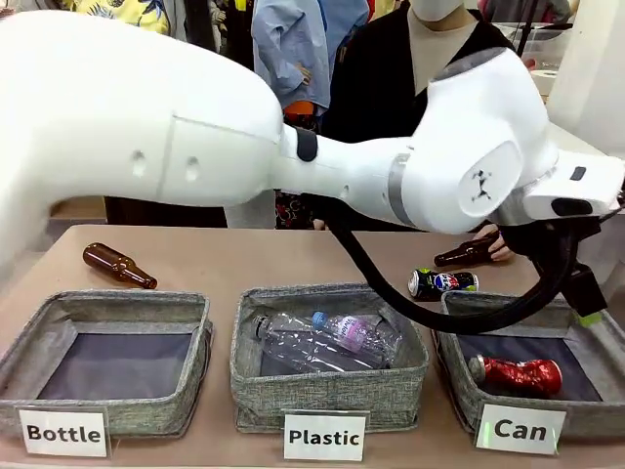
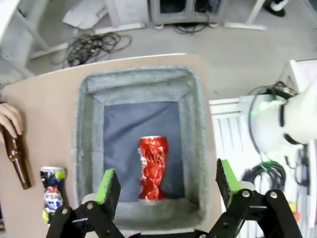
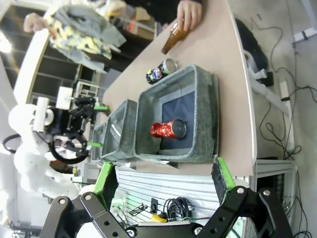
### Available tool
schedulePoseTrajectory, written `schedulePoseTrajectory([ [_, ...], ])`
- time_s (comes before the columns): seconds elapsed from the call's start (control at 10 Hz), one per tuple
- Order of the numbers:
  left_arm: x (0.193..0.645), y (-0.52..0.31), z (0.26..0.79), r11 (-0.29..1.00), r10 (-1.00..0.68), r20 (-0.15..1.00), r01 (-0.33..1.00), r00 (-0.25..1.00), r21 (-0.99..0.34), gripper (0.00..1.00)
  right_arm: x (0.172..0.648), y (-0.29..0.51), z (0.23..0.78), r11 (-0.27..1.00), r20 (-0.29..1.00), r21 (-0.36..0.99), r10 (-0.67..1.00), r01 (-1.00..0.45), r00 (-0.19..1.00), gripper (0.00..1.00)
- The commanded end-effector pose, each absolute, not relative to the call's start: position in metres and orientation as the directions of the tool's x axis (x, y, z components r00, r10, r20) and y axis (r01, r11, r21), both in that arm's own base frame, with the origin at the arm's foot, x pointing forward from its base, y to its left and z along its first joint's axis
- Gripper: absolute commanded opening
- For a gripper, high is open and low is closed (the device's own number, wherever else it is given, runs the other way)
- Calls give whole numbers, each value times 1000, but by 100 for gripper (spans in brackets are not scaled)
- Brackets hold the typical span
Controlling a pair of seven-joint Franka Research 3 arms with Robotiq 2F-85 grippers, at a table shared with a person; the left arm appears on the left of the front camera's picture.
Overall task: Sort the can waste into the basket.
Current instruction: Pick up the can waste from the table and place it in the right Fabric basket.
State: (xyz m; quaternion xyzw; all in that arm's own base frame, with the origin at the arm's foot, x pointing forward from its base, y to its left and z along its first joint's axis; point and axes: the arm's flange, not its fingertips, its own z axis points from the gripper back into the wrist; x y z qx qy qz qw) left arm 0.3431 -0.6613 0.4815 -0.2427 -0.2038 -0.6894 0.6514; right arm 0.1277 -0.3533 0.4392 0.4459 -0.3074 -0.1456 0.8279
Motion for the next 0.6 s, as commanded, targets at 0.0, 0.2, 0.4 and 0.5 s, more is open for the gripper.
schedulePoseTrajectory([
  [0.0,328,-591,501,-82,-822,568,981,34,-177,100,128,-353,439,560,379,828,-515,-33,769,100],
  [0.2,320,-506,527,-4,-806,559,942,196,-337,100,190,-307,455,504,310,864,-522,-6,794,100],
  [0.4,330,-425,544,119,-743,579,917,336,-380,100,239,-244,465,466,237,885,-436,-7,868,100],
  [0.5,335,-379,549,172,-686,593,886,422,-431,100,261,-208,469,467,219,884,-375,-20,901,100],
])
